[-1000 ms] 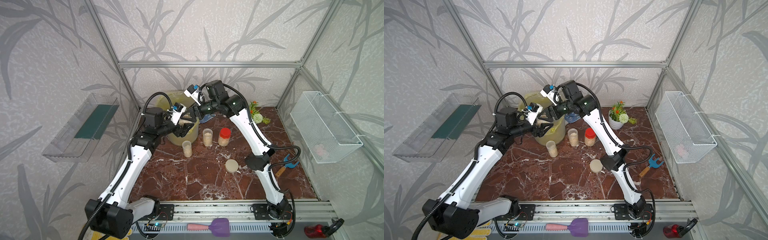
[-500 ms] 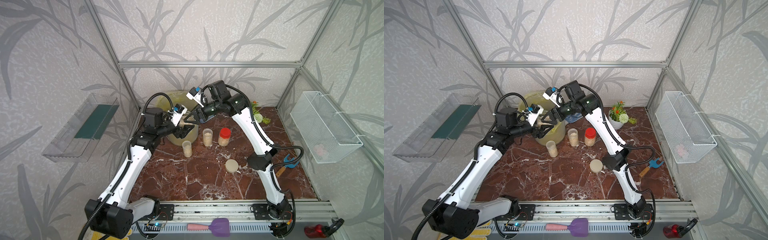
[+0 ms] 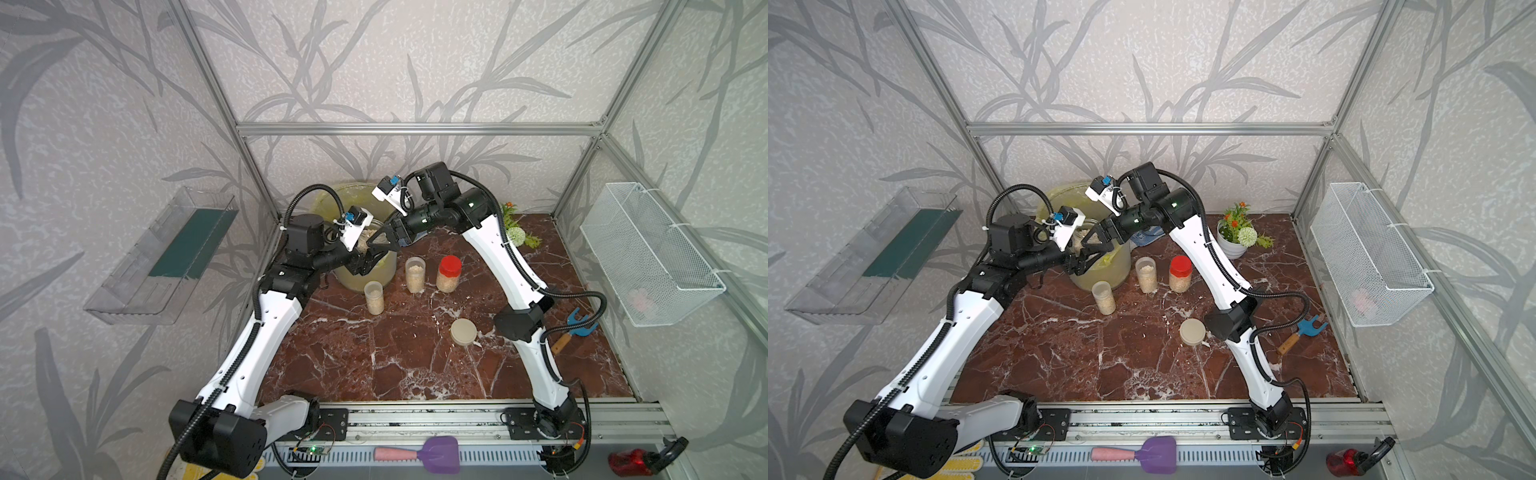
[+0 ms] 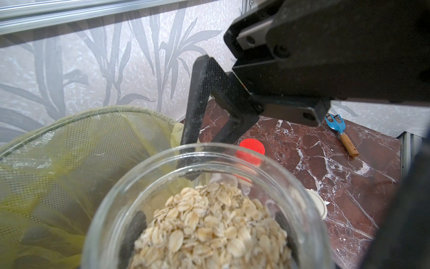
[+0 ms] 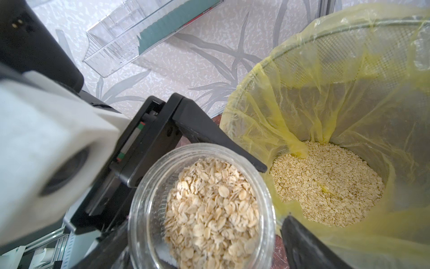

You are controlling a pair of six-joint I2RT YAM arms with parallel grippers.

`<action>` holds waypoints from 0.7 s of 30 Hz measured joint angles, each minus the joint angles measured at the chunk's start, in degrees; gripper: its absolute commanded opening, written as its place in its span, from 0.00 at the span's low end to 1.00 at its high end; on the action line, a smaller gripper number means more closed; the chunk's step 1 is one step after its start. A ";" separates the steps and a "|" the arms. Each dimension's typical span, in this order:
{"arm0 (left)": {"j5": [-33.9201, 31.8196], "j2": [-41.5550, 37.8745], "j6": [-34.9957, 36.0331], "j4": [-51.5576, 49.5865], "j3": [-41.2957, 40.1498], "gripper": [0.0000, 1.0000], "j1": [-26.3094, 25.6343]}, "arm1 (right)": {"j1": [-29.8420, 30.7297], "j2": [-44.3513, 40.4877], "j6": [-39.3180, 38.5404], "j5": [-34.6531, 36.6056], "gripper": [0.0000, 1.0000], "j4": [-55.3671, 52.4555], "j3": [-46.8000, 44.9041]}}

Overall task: Empty expired oatmeal from jars
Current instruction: Pour the expired oatmeal into the trash bin.

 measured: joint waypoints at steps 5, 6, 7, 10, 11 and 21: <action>1.14 -0.37 0.02 0.50 0.00 0.00 0.00 | 1.14 0.02 2.23 0.26 0.90 1.86 0.20; 1.14 -0.48 0.00 0.50 0.00 0.00 0.00 | 1.29 0.09 2.45 0.59 0.89 1.84 0.48; 1.16 -0.59 0.02 0.52 0.00 0.00 0.00 | 1.36 0.11 2.51 0.72 0.88 1.86 0.61; 1.18 -0.87 0.02 0.46 0.00 0.00 0.00 | 1.60 0.13 2.49 1.22 0.86 1.86 0.81; 1.16 -0.87 0.02 0.44 0.00 0.00 0.00 | 1.68 0.13 2.45 1.46 0.86 1.88 0.92; 1.05 -0.87 0.02 -0.26 0.00 0.00 0.00 | 1.84 0.63 1.70 1.60 0.86 1.70 1.20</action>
